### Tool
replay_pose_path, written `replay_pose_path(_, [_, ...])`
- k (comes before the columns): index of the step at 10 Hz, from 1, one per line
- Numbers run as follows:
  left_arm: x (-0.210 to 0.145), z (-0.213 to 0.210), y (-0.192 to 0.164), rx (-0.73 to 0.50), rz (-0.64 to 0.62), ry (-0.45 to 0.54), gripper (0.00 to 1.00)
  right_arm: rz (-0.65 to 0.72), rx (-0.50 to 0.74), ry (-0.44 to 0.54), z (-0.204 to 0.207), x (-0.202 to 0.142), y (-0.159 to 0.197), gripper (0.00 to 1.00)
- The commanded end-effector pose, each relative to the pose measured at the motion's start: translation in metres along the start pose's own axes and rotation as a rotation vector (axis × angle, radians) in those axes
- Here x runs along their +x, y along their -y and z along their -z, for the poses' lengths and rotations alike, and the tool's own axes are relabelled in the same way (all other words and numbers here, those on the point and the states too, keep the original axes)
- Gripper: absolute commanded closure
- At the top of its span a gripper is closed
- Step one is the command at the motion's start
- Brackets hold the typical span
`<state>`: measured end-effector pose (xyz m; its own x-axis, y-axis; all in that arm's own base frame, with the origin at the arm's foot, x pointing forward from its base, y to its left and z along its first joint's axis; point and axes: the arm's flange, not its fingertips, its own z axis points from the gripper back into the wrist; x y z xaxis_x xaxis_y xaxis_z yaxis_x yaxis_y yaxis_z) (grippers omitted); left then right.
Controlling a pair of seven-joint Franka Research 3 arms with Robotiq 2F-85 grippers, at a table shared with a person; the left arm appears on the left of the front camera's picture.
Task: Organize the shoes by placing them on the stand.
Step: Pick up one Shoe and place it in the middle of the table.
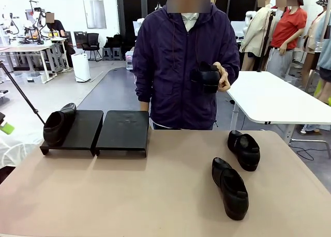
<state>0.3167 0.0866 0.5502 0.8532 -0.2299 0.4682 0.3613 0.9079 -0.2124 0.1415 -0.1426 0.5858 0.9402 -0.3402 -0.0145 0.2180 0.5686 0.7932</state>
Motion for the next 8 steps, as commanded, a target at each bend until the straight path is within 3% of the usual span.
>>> replay_pose_path(1, [0.0, 0.002, 0.001, -0.007, -0.004, 0.017, 0.0, -0.012, -0.138, 0.021, 0.021, 0.005, -0.021, 0.0])
replay_pose_path(4, [0.0, 0.002, 0.001, -0.007, -0.004, 0.017, 0.0, -0.022, -0.366, -0.102, 0.091, 0.027, -0.051, 0.0])
replay_pose_path(7, [0.0, 0.002, 0.001, -0.007, -0.004, 0.017, 0.0, -0.005, -0.47, -0.154, 0.11, 0.019, -0.056, 0.0])
replay_pose_path(8, [0.0, 0.002, 0.001, -0.007, -0.004, 0.017, 0.0, 0.047, -0.516, -0.061, 0.104, 0.014, -0.057, 0.0])
